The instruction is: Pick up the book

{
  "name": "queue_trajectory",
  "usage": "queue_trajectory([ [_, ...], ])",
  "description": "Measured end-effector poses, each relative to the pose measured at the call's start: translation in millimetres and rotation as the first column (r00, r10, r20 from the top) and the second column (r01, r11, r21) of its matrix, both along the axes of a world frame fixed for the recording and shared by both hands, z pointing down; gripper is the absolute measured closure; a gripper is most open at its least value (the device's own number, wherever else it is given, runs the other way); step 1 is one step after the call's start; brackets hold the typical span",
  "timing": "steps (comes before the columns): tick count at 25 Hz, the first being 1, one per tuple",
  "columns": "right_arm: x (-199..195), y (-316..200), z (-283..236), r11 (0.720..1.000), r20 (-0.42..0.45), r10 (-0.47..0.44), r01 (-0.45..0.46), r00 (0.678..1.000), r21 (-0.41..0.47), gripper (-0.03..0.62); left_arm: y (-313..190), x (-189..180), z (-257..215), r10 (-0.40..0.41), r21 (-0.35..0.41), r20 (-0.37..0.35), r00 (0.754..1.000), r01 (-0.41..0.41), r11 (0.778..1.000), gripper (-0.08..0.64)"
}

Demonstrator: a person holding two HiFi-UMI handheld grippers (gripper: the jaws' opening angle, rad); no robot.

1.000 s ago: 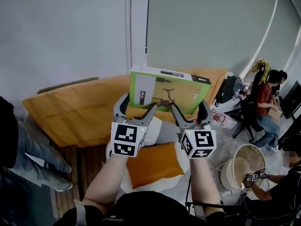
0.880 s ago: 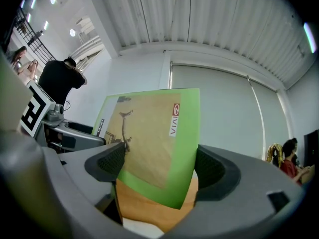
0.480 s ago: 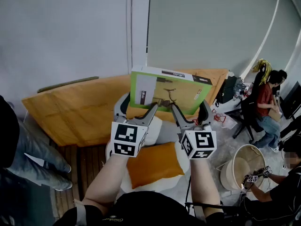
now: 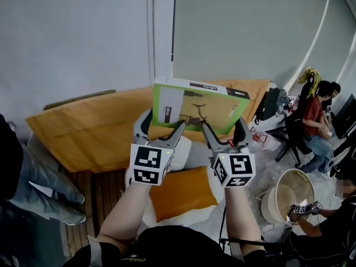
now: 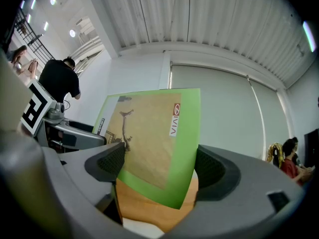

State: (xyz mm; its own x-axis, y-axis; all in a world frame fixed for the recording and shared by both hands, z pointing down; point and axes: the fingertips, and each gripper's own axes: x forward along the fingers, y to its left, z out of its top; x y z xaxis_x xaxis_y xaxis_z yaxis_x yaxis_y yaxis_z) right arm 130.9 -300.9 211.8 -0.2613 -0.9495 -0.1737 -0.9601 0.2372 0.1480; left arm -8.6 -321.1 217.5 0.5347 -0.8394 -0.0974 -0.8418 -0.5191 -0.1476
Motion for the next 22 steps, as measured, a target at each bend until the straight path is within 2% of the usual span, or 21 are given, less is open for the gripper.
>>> queue_trajectory([
  [22,-1.3,1.1,0.7,1.000,-0.005,-0.010,0.010,1.000,-0.023,0.179,3.5,-1.4,-2.5,-0.012,-0.005,0.009,1.000,0.012,1.000,0.176],
])
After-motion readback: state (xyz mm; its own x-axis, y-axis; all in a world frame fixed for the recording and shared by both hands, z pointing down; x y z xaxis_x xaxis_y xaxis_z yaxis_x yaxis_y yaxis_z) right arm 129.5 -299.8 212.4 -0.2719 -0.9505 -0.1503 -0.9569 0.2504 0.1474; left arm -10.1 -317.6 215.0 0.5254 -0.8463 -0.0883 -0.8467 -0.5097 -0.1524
